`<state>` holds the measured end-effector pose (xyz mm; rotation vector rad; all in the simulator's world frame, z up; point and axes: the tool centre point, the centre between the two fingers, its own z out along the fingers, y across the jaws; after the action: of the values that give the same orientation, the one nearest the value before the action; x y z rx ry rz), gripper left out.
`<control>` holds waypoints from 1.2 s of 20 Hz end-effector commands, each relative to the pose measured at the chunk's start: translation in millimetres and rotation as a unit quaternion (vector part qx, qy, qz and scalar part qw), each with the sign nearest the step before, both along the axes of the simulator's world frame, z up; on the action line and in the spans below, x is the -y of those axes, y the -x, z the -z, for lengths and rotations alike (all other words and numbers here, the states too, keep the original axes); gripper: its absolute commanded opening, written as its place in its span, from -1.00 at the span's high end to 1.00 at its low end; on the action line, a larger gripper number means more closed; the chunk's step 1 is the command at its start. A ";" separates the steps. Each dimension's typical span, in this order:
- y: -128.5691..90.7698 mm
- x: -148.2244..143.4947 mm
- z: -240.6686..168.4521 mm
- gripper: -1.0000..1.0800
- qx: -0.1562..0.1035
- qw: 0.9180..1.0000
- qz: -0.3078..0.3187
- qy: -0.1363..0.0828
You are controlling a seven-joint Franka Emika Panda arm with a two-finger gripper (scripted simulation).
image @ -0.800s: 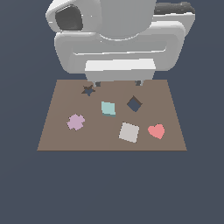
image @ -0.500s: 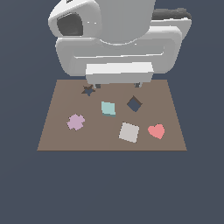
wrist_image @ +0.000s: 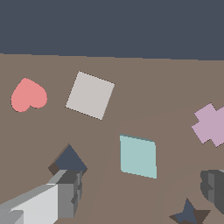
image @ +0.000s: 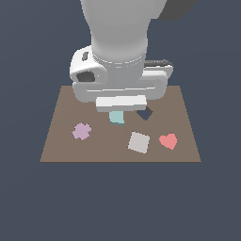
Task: Insert a designated object into the corresponding slot on a board.
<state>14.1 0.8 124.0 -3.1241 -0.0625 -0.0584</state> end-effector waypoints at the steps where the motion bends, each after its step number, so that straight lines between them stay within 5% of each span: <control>1: 4.4 4.5 25.6 -0.92 -0.007 1.000 -0.005 0.003; 8: 10.6 12.6 67.7 -0.92 -0.017 1.000 -0.013 0.008; 24: 10.6 14.4 93.7 -0.92 -0.018 1.000 -0.014 0.009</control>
<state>3.2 -13.7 32.6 -3.1396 -0.1063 0.0021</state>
